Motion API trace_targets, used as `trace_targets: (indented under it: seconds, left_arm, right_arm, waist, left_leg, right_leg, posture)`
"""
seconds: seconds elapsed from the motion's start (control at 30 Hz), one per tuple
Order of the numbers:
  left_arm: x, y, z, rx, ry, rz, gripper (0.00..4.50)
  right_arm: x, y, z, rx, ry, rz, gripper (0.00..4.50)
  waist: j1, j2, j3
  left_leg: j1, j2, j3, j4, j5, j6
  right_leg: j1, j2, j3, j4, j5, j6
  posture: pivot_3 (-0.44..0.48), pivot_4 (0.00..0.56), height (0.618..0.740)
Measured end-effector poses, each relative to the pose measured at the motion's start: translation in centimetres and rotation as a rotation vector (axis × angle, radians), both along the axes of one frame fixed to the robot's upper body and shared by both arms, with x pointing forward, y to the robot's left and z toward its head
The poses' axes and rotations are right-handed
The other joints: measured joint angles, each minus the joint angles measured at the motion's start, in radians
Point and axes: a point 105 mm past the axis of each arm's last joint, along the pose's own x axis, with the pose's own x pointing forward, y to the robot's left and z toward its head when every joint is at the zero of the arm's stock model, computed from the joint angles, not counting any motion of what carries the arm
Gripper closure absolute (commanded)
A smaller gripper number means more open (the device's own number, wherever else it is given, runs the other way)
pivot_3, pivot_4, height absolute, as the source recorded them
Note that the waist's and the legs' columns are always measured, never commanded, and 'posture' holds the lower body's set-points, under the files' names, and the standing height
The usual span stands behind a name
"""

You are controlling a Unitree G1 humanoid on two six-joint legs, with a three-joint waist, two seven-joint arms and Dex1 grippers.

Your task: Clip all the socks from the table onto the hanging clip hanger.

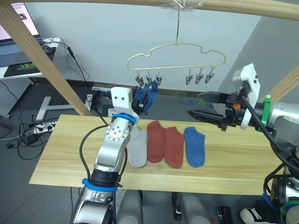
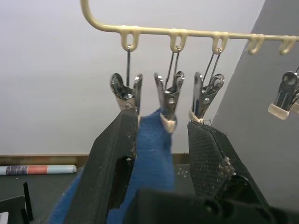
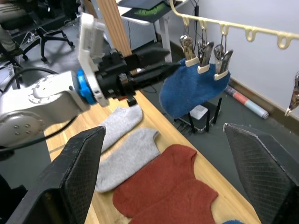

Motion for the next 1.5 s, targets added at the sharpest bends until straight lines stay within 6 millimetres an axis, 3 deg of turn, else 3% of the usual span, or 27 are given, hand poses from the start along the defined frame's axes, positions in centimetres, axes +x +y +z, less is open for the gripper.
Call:
trace_targets:
  seconds: [0.8,1.5]
  left_arm:
    - [3.0,-1.0,0.7,-0.049,-0.016,0.018,2.49]
    - [4.0,-0.3,1.9,-0.076,-0.048,0.077,2.49]
  right_arm:
    - [-1.0,-1.1,-0.7,0.016,0.015,-0.106,0.27]
    - [-1.5,-1.5,-0.2,0.027,0.012,-0.143,0.27]
  waist:
    - [-0.035,0.000,0.000]
    - [-0.055,0.000,0.000]
  left_leg:
    - [0.000,0.000,0.000,0.000,0.000,0.000]
    - [-0.001,0.000,0.001,0.000,0.000,0.000]
  right_leg:
    - [0.000,0.000,0.001,-0.001,0.000,0.000]
    - [0.000,0.001,0.001,-0.001,0.000,0.001]
  posture:
    - [-0.057,0.225,0.740]
    - [-0.061,0.234,0.740]
